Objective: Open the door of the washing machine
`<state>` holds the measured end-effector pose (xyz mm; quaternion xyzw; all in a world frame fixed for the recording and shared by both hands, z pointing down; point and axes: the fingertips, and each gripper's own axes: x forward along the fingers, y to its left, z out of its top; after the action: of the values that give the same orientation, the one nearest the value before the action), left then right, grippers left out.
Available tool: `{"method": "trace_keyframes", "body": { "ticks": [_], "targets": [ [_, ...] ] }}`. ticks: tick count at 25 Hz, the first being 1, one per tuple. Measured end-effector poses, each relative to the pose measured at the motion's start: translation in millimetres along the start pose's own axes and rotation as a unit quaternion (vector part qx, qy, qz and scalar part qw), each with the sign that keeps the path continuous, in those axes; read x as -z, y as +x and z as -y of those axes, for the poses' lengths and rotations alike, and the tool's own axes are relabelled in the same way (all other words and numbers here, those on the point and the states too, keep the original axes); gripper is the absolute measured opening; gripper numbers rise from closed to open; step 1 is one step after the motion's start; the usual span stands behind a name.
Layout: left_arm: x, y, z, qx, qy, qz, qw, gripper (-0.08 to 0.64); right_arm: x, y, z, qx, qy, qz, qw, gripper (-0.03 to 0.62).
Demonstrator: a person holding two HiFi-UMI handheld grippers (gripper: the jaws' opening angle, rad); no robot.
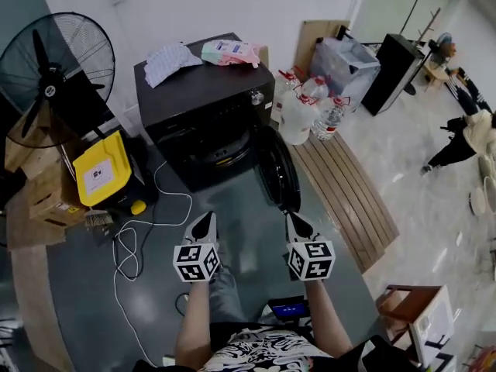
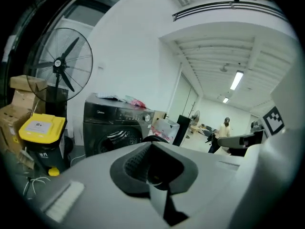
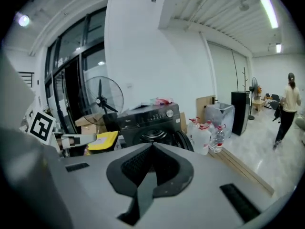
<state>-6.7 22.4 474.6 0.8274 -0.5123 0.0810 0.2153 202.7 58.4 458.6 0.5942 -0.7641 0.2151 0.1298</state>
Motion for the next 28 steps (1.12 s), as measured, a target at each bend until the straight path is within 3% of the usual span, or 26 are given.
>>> {"method": "trace_keyframes", "body": {
  "ticks": [6, 13, 28],
  "targets": [
    [-6.4, -72.7, 78.8, 0.007, 0.009, 0.007, 0.9999, 0.0, -13.4, -97.0, -19.2, -0.044, -0.03, 0.03, 0.998, 0.003],
    [-35.4, -103.1, 122.7, 0.013, 0.02, 0.046, 0.9987, 0.0, -5.1, -128.3, -15.6, -0.053, -0.026, 0.029, 0.998, 0.002],
    [-20.6, -122.8, 110.1, -0.033, -0.012, 0.057, 0.9977, 0.0, -3.3, -130.5, -32.0, -0.074, -0.039, 0.031, 0.996, 0.002]
  ]
}}
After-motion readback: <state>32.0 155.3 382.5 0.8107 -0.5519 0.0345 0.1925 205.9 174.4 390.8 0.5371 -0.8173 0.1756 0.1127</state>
